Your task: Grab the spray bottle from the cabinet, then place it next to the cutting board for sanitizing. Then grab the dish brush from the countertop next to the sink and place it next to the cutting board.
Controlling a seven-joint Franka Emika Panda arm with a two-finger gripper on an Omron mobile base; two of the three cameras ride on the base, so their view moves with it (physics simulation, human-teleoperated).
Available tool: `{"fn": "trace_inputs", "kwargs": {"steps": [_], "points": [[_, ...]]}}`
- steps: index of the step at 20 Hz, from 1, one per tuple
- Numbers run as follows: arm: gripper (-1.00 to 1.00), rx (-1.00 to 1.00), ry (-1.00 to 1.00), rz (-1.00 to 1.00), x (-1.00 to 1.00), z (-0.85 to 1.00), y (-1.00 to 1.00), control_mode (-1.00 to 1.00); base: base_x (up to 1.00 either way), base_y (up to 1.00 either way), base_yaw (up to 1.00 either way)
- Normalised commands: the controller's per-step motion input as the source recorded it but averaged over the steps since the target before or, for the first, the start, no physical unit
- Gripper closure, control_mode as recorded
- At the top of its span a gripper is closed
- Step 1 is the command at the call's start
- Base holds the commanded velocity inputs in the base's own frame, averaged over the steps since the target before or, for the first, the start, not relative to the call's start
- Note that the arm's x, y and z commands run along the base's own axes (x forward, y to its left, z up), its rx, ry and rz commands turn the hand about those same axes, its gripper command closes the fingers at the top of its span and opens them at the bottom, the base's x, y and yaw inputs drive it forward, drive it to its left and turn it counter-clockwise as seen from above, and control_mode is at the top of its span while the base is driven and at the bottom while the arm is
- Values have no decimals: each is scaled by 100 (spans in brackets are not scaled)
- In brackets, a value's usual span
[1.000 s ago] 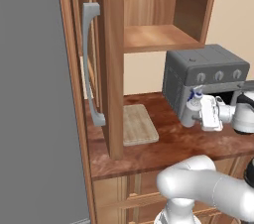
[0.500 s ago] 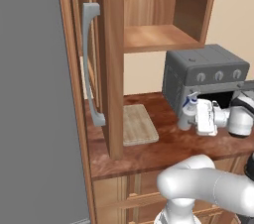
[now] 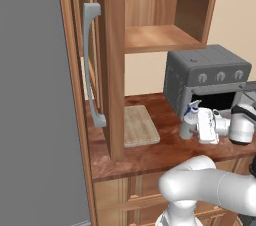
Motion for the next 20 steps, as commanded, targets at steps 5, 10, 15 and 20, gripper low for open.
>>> {"fn": "trace_inputs", "kwargs": {"steps": [5,10,15,20], "points": [[100,0,9,0,0,-36,0,-100,0,0,0],[100,0,2,0,9,-37,0,-100,0,0,0],[100,1,-5,0,12,-6,0,-100,0,0,0],[100,5,-1,0,42,-3,0,-100,0,0,0]]}}
